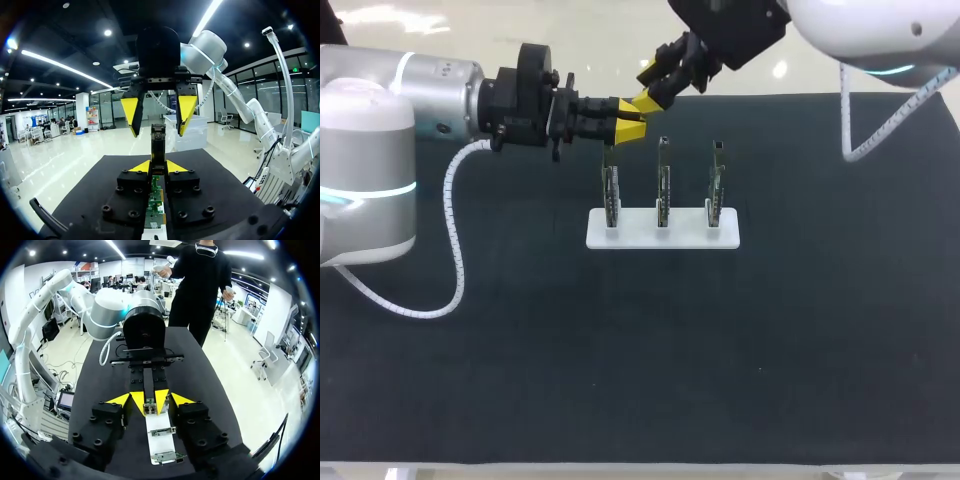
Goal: Pick up the optical module with the left hand, and insert it into the network port with the right hand.
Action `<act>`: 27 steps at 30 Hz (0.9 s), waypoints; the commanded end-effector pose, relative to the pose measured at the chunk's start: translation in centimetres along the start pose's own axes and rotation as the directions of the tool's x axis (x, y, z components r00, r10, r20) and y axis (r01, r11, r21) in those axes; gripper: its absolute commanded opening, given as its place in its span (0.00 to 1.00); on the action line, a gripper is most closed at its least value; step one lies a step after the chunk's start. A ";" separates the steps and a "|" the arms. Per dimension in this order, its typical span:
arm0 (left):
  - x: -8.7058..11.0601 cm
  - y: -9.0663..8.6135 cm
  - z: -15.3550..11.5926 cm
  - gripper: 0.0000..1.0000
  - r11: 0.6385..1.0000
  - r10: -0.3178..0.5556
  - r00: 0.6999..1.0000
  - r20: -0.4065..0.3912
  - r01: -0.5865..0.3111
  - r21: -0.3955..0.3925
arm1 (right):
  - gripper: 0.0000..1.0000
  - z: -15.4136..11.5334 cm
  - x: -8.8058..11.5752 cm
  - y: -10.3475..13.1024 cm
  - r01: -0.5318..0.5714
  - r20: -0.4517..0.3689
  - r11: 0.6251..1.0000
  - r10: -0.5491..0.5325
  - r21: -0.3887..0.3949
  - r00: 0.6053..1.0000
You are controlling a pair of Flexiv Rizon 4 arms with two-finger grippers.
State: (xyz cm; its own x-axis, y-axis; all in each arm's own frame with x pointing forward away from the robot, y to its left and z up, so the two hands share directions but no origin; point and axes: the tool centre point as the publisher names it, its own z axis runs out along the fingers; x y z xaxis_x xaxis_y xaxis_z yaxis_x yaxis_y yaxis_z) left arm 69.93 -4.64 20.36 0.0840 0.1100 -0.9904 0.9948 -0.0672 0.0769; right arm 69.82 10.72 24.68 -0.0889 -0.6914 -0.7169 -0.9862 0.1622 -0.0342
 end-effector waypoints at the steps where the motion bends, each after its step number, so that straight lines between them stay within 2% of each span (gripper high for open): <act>1: 0.1 0.0 0.0 0.00 1.000 0.003 1.000 0.002 -0.003 -0.002 | 0.46 0.1 0.1 0.1 0.002 0.002 1.000 -0.002 0.002 1.000; 4: 0.1 0.0 0.0 0.00 1.000 0.003 1.000 0.002 -0.003 -0.002 | 0.38 0.2 0.1 0.0 0.003 0.002 1.000 -0.003 0.001 1.000; 7: 0.1 0.0 0.0 0.00 1.000 0.003 1.000 0.002 -0.003 -0.002 | 0.14 0.2 0.0 -0.1 0.004 0.001 1.000 -0.004 -0.002 1.000; 8: 0.1 0.0 0.0 0.00 1.000 0.003 1.000 0.002 -0.003 -0.002 | 0.00 0.2 0.0 -0.1 0.003 0.002 1.000 -0.003 -0.003 1.000; 16: 0.1 0.0 0.0 0.00 1.000 0.003 1.000 0.002 -0.003 -0.002 | 0.00 0.2 -0.1 -0.2 0.004 0.000 1.000 -0.004 -0.009 1.000; 17: 0.1 0.0 0.0 0.55 1.000 0.003 1.000 0.002 -0.003 -0.002 | 0.00 0.2 -0.1 -0.2 0.004 0.000 1.000 -0.004 -0.009 1.000; 18: 0.1 0.0 0.0 1.00 1.000 0.003 1.000 0.002 -0.003 -0.002 | 0.00 0.2 -0.1 -0.2 0.005 0.000 1.000 -0.005 -0.008 1.000; 27: 0.1 0.0 0.0 1.00 1.000 0.003 1.000 0.002 -0.003 -0.002 | 0.00 0.1 0.0 -0.2 0.009 -0.001 1.000 -0.009 -0.010 1.000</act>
State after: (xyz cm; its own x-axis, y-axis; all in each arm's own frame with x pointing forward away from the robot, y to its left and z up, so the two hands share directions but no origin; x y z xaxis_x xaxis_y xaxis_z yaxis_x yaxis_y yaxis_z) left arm 69.94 -4.63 20.37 0.0839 0.1098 -0.9904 0.9948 -0.0672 0.0769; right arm 69.94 10.76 24.61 -0.0814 -0.6939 -0.7154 -0.9878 0.1520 -0.0351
